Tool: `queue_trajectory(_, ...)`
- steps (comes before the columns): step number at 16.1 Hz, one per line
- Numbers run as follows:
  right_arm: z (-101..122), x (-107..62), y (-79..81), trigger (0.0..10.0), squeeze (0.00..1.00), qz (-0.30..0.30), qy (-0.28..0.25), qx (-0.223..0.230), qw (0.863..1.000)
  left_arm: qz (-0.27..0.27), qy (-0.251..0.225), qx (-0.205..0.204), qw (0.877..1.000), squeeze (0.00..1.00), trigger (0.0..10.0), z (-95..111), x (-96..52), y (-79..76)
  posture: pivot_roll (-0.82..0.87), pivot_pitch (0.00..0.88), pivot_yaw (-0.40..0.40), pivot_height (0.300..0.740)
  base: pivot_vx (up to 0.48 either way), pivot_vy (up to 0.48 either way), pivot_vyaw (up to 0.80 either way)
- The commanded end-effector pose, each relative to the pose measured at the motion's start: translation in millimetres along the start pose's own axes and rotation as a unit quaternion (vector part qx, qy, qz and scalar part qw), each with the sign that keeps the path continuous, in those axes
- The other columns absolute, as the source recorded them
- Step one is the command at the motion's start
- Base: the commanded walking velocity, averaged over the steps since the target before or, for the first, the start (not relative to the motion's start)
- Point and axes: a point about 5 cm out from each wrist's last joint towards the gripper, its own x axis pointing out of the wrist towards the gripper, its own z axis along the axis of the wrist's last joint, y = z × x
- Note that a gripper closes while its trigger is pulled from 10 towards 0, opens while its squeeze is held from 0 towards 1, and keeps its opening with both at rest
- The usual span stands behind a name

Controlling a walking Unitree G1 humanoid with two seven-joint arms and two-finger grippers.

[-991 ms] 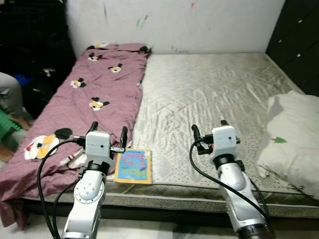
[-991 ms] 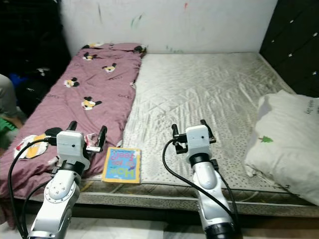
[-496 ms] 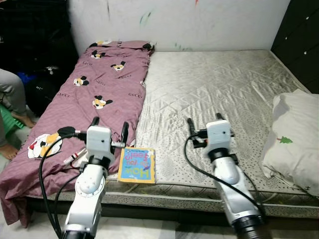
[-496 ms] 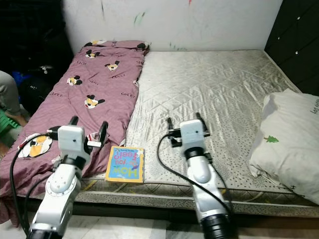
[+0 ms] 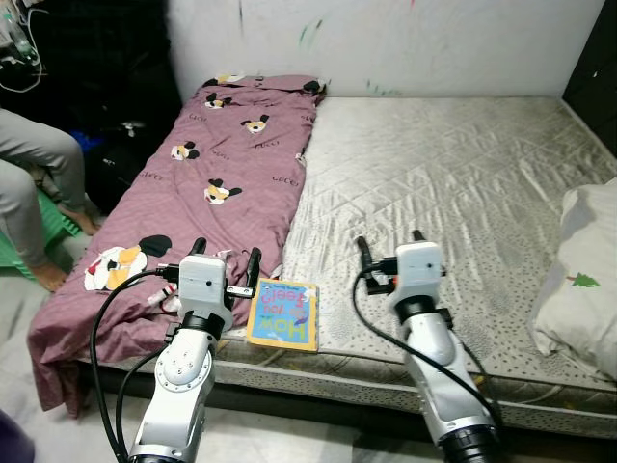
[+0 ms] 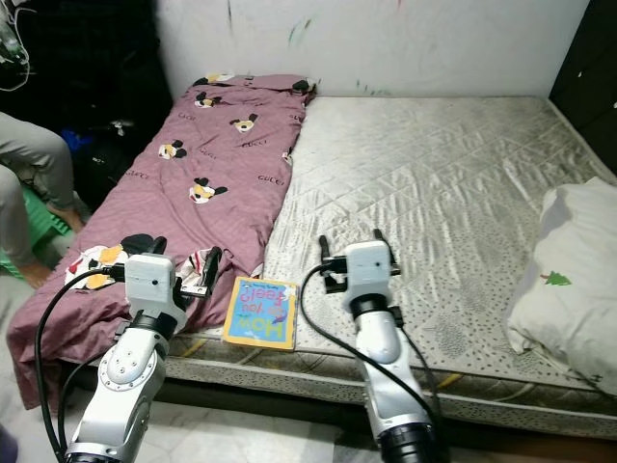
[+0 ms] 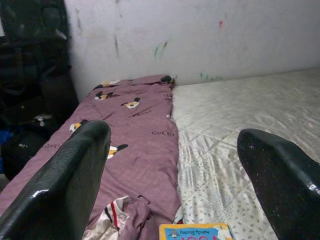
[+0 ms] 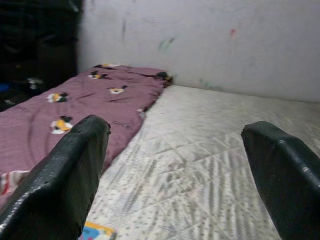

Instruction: Clean up the room

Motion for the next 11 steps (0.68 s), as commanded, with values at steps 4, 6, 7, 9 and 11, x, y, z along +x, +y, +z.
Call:
queue_trajectory(4,2.7,-0.4,-2.6,10.0,0.00,0.031,-0.008,-0.011,0.999,0.028,-0.003,-0.005,1.000,0.00,10.0,2.0,-3.9,0.7,-0.01,0.000,-0.009,0.740,0.000,0.000,0.00)
queue_trajectory(6,2.7,3.7,7.6,10.0,0.00,0.070,-0.001,-0.015,0.997,0.065,0.004,-0.008,0.998,0.00,10.0,-3.3,-16.9,6.7,0.03,0.000,-0.059,0.740,0.000,0.000,0.00)
queue_trajectory(7,3.1,5.4,13.4,10.0,0.00,0.084,-0.001,-0.013,0.996,0.079,0.008,-0.008,0.997,0.00,10.0,-5.5,-21.6,9.9,0.04,0.000,-0.078,0.740,0.000,0.000,0.00)
queue_trajectory(9,7.2,10.0,26.2,10.0,0.00,0.114,-0.007,-0.013,0.993,0.094,0.004,-0.001,0.996,0.00,10.0,-2.9,-22.1,15.9,0.08,0.000,-0.107,0.740,0.000,0.000,0.00)
queue_trajectory(11,11.6,12.9,36.9,10.0,0.00,0.130,-0.011,-0.015,0.991,0.102,-0.005,0.016,0.995,0.00,10.0,4.0,-19.3,27.8,0.10,0.000,-0.096,0.740,0.000,0.000,0.00)
